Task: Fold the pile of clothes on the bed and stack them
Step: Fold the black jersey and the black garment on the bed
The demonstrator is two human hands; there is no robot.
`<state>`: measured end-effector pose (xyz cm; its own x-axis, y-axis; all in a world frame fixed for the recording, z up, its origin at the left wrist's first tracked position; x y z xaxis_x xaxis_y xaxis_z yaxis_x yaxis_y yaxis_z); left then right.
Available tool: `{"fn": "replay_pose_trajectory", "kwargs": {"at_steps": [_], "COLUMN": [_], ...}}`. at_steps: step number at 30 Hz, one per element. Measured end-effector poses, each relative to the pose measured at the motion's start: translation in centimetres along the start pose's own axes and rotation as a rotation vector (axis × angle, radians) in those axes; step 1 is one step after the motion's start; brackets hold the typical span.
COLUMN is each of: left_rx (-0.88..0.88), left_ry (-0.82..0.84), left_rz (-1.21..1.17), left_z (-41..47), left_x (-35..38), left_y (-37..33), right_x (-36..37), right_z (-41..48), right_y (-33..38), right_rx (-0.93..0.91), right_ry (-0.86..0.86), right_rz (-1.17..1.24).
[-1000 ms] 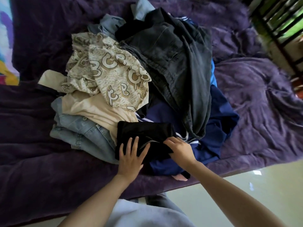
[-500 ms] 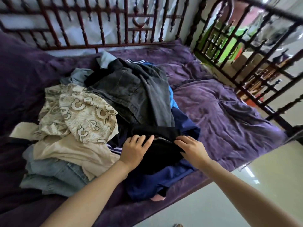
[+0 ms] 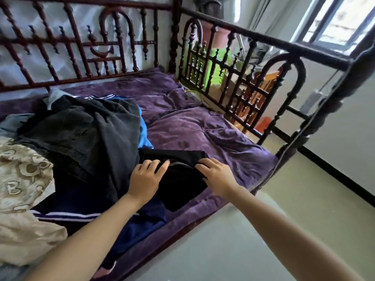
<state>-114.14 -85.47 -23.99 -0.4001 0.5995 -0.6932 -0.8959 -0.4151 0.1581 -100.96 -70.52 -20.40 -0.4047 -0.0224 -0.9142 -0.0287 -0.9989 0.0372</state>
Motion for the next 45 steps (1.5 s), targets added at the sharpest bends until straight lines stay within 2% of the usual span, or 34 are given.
{"fn": "replay_pose_trajectory", "kwargs": {"at_steps": [9,15,22,31,33,35,37,38,39,41,42,45], "left_rx": [0.08,0.095,0.111,0.194,0.201,0.239,0.341,0.398,0.445,0.483,0.467,0.389], "left_ry": [-0.019,-0.03,-0.005,0.111,0.242,0.581,0.995,1.187,1.302,1.378,1.389,1.39], "left_rz": [-0.006,-0.034,-0.165,-0.178,-0.154,-0.096,-0.053,-0.033,-0.025,-0.018,-0.023,-0.015], "left_z": [6.9,12.6,20.5,29.8,30.7,30.3,27.3,25.8,24.6,22.8,22.3,21.9], "left_x": [4.4,10.6,18.5,28.8,31.4,34.3,37.2,37.9,38.2,38.1,38.1,38.0], "left_y": [-4.2,-6.0,-11.0,-21.3,-24.2,-27.1,-29.8,-30.8,-31.6,-32.3,-32.2,-31.0], "right_x": [-0.9,-0.2,-0.4,-0.2,0.6,2.9,5.7,7.2,8.9,10.6,10.7,10.8], "right_z": [-1.0,0.4,-0.3,-5.3,-6.7,-8.6,-10.8,-12.2,-14.0,-16.0,-15.9,-14.1], "right_y": [-8.0,-15.5,-25.5,-37.9,-40.1,-41.9,-43.3,-43.8,-44.2,-44.1,-44.2,-45.6], "right_rx": [0.06,0.069,0.187,0.275,0.308,0.38,0.526,0.59,0.629,0.647,0.612,0.567], "right_ry": [-0.05,-0.037,0.039,-0.116,-0.068,0.079,0.439,0.671,0.837,1.092,1.101,0.976], "right_rz": [-0.048,-0.097,-0.105,-0.289,-0.313,-0.357,-0.305,-0.209,-0.099,0.094,0.111,0.117]}}
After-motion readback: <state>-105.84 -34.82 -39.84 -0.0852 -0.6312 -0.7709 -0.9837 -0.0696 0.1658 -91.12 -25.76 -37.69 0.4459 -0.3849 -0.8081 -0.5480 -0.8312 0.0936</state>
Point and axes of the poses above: each hand's wrist, its own z-axis towards the middle knuckle, its own x-axis out of the palm, y = z × x, the point moved 4 cm from there along z, towards the middle knuckle, and after that the axes turned 6 degrees about z, right-handed, at the moved point
